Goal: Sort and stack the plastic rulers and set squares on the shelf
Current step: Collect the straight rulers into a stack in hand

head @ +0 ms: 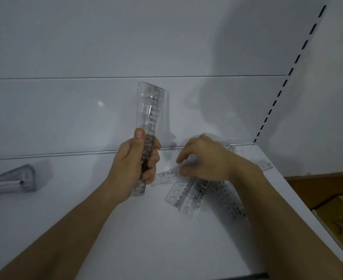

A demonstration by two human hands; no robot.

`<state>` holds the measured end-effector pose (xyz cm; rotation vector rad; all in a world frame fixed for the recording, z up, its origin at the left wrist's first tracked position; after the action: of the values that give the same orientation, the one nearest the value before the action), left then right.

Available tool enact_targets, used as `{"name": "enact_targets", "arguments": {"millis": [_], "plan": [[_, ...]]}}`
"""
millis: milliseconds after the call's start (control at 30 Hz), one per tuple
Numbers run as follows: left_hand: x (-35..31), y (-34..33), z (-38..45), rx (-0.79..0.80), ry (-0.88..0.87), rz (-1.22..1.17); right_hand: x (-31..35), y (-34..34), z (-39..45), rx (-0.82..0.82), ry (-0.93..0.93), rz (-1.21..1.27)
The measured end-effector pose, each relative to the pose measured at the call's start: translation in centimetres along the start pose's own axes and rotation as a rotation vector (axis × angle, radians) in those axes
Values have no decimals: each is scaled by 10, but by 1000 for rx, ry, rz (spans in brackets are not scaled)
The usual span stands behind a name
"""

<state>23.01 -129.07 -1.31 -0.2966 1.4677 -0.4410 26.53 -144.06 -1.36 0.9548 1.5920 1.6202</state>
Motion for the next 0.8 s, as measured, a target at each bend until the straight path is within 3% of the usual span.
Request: {"name": "enact_targets", "arguments": {"millis": [100, 200, 367, 500, 633, 800], "plan": [[-3, 6, 1, -30, -15, -1, 6, -4, 2, 7, 2, 22], [-5, 9, 2, -43, -21, -18, 1, 7, -1, -51, -18, 194], [-6, 8, 4, -26, -19, -63, -24, 39, -8, -335, -140, 502], [0, 2, 1, -1, 26, -107, -21, 52, -14, -450, -71, 829], [8, -10, -4, 22, 71, -70, -9, 49, -13, -415, -3, 1174], [16, -15, -8, 45, 137, -5, -1, 42, -10, -397, -26, 1356]]}}
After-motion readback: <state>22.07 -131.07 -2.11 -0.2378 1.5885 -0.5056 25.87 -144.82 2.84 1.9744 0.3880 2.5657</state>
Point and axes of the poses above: each hand's wrist, its own z-axis towards the middle knuckle, its own y-axis out of the back of the hand, x = y × z, the point moved 9 cm from there along z, towards the middle knuckle, and after that the axes turned 15 degrees about -z, right-handed, at the moved point
